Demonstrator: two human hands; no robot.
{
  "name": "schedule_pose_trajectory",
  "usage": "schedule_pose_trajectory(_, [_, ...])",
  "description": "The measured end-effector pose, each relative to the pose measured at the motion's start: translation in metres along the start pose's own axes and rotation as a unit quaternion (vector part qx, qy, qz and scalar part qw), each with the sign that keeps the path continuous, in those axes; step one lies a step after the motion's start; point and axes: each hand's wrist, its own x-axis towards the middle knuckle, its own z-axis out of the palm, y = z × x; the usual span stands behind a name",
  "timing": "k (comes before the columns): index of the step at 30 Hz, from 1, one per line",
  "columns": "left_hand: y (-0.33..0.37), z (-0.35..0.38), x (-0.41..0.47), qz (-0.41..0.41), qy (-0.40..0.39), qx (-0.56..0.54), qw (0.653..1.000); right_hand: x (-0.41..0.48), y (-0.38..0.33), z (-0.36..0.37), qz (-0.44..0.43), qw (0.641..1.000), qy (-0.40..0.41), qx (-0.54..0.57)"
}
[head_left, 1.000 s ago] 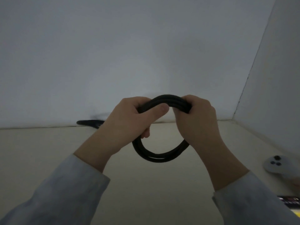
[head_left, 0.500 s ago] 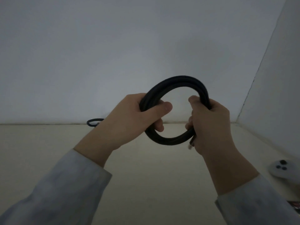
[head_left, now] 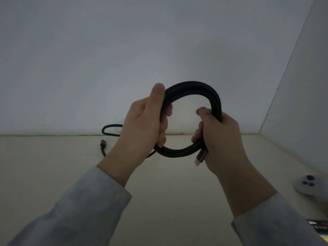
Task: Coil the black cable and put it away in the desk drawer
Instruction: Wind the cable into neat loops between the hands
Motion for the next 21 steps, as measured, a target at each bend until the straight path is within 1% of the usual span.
schedule_pose_trajectory(1, [0.000,0.002,-0.001,0.003,0.021,0.021,1.000,0.000,0.000,0.000,-0.002,1.000,-0.001,-0.014])
schedule_pose_trajectory(3, [0.001,0.003,-0.001,0.004,0.035,0.049,0.998,-0.001,-0.001,0.000,-0.025,0.998,0.009,-0.054])
schedule_pose_trajectory(4, [0.002,0.002,0.000,0.005,0.035,0.062,0.997,-0.001,-0.001,-0.001,-0.054,0.995,0.021,-0.082])
schedule_pose_trajectory(6, [0.004,0.001,0.000,0.008,0.025,0.104,0.994,-0.002,-0.003,-0.004,-0.138,0.981,0.038,-0.135])
schedule_pose_trajectory(9, [0.008,-0.001,-0.002,0.024,-0.004,0.185,0.983,-0.002,-0.008,-0.005,-0.249,0.948,0.029,-0.194])
schedule_pose_trajectory(10, [0.009,-0.001,-0.002,0.025,-0.015,0.202,0.979,-0.003,-0.009,-0.005,-0.281,0.934,0.026,-0.221])
schedule_pose_trajectory(11, [0.010,-0.002,-0.002,0.023,-0.027,0.220,0.975,-0.004,-0.011,-0.006,-0.324,0.909,0.025,-0.260])
schedule_pose_trajectory(13, [0.011,0.000,-0.003,0.022,-0.055,0.262,0.963,-0.007,-0.012,-0.004,-0.435,0.829,0.014,-0.353])
schedule_pose_trajectory(14, [0.011,0.001,-0.003,0.024,-0.065,0.282,0.957,-0.009,-0.011,-0.003,-0.474,0.793,0.003,-0.382])
schedule_pose_trajectory(15, [0.010,0.002,-0.004,0.028,-0.070,0.294,0.953,-0.010,-0.010,-0.002,-0.486,0.779,-0.008,-0.396])
schedule_pose_trajectory(16, [0.009,0.004,-0.004,0.032,-0.071,0.297,0.952,-0.010,-0.010,-0.001,-0.478,0.783,-0.019,-0.398])
schedule_pose_trajectory(19, [0.005,0.003,-0.003,0.058,-0.064,0.302,0.949,-0.012,-0.011,-0.002,-0.417,0.830,-0.038,-0.370])
schedule_pose_trajectory(21, [0.002,0.002,-0.001,0.070,-0.066,0.316,0.944,-0.014,-0.010,-0.002,-0.383,0.850,-0.035,-0.359])
